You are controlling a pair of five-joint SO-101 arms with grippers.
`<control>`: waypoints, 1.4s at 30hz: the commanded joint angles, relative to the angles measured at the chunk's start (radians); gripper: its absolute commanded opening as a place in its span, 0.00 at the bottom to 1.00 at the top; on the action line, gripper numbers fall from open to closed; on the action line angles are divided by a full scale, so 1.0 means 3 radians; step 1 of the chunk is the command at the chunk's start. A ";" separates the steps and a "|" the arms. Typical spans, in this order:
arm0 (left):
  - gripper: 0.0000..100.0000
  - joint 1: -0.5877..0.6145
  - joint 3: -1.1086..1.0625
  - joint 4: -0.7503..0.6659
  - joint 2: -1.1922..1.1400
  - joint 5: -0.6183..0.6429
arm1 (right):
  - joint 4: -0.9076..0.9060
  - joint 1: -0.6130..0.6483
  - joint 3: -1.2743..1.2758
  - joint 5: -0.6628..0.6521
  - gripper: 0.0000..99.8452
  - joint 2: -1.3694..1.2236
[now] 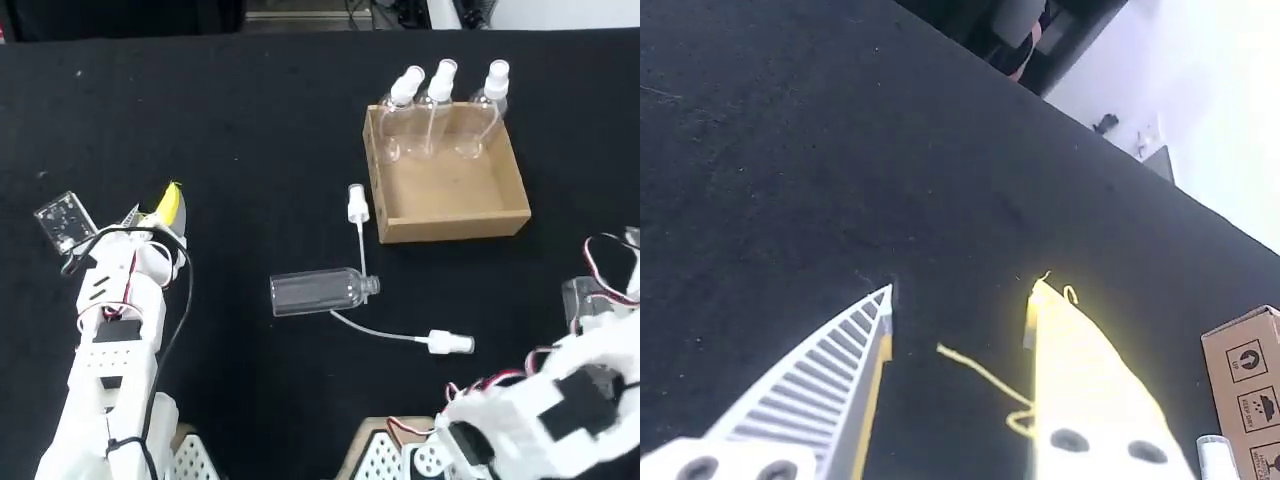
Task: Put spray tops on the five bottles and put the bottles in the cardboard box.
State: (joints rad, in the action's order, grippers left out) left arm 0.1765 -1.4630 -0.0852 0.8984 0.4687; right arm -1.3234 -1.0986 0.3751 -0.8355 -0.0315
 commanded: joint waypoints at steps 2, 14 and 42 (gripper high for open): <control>0.21 -0.0043 0.0182 -0.0051 0.0005 0.0041 | 0.0087 0.0312 -0.0248 0.0711 0.10 -0.0263; 0.21 -0.0043 0.0182 -0.0061 0.0005 -0.0015 | -0.0225 0.1059 -0.0269 0.1309 0.36 -0.0371; 0.21 -0.0222 0.0176 -0.0046 0.0005 -0.0404 | -0.0056 0.0245 -0.0892 -0.3427 0.36 -0.0043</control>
State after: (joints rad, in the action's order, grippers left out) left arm 0.1197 -1.4630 -0.0852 0.8984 0.3552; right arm -1.3755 -0.9881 0.1542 -1.7423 -0.0192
